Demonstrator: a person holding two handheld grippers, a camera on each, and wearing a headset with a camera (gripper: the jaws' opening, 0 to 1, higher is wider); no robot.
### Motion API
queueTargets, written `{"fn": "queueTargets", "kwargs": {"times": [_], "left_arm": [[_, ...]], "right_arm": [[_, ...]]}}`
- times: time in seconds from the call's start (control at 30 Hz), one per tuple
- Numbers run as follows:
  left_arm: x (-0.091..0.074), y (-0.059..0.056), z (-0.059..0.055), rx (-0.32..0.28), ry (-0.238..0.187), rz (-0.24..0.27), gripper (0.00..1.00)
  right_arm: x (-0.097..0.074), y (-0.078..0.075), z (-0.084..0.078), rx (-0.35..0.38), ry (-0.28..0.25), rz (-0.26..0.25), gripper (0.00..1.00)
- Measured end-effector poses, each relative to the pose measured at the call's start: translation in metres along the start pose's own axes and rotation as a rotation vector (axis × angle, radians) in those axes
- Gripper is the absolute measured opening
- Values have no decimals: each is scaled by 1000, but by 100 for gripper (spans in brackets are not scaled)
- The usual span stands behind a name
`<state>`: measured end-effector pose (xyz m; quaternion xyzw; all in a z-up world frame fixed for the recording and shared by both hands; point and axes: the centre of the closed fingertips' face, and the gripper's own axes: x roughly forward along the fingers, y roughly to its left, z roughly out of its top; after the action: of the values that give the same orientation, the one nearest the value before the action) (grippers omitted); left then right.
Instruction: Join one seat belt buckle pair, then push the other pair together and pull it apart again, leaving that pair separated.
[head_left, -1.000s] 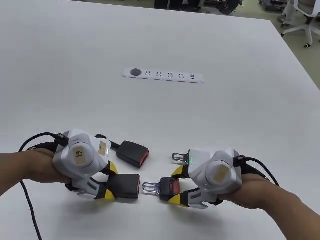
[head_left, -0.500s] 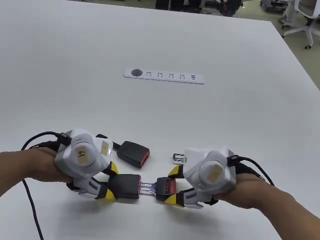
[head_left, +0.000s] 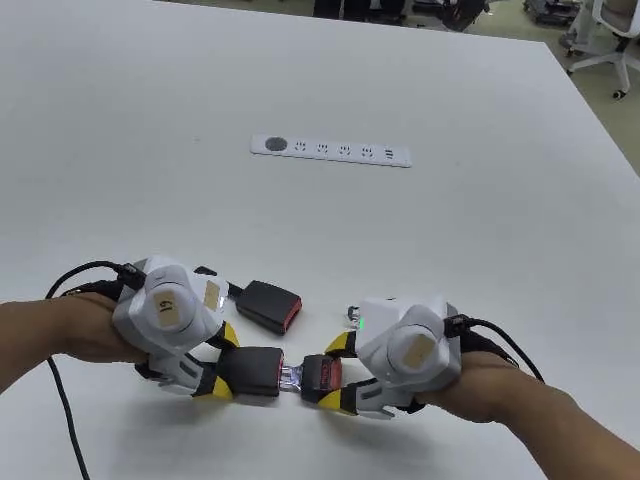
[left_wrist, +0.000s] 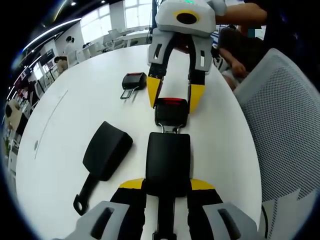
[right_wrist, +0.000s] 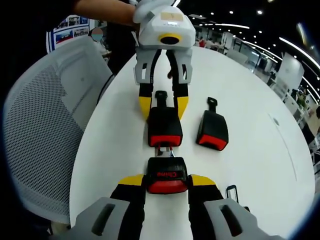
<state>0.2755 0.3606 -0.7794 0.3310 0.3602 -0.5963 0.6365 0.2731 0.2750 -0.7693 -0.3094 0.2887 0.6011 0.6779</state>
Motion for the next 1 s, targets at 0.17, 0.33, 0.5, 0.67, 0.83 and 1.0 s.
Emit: {"fn": "queueTargets", "kwargs": {"times": [0.17,0.33,0.5,0.67,0.83,1.0], "left_arm": [[0,0,0,7,9,0,33],[1,-1,1,5,10,2,32],[1,0,0,11,9,0,32],[1,0,0,12,16,-2,32],[1,0,0,19,23,-5,31],[1,-1,1,25,26,-8,31]], "right_arm": [[0,0,0,-2,-8,-6,29],[0,-1,-1,1,-13,-6,28],[2,-1,0,3,-19,-13,27],[3,-2,0,12,-19,-15,27],[4,-2,2,3,-13,-11,27],[4,-2,3,-11,-10,-1,26]]}}
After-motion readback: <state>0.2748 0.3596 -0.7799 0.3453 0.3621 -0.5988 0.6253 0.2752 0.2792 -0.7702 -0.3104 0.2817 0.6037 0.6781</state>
